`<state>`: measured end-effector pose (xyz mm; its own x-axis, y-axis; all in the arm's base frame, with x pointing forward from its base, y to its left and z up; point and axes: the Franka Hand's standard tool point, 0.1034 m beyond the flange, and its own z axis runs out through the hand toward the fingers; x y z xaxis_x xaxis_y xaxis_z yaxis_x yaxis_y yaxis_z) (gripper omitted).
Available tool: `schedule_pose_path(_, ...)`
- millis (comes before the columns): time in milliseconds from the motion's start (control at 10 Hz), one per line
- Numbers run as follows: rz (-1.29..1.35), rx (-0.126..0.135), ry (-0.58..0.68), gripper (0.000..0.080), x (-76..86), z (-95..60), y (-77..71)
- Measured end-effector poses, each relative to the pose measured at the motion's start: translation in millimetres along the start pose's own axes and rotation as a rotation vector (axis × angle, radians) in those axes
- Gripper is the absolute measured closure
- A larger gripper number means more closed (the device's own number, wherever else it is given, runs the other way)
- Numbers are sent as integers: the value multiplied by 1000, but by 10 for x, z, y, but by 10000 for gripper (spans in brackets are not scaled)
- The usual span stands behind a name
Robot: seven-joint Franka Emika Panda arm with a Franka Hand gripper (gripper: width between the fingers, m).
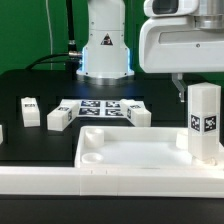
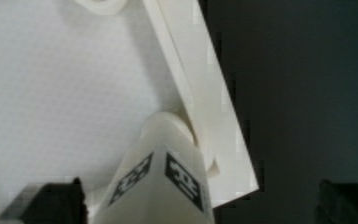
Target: Assemble desk
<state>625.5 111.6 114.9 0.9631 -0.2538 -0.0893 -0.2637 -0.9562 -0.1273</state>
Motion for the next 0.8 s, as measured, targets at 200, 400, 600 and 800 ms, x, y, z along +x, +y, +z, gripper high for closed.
schedule_pose_path(200, -205, -16, 3, 150, 13, -2, 35)
schedule_pose_path(400, -395, -29, 5, 150, 21, -4, 49)
schedule_pose_path(600, -503, -29, 4, 150, 28, -7, 63)
schedule_pose_path(800, -621, -28, 3, 150, 48, -19, 99)
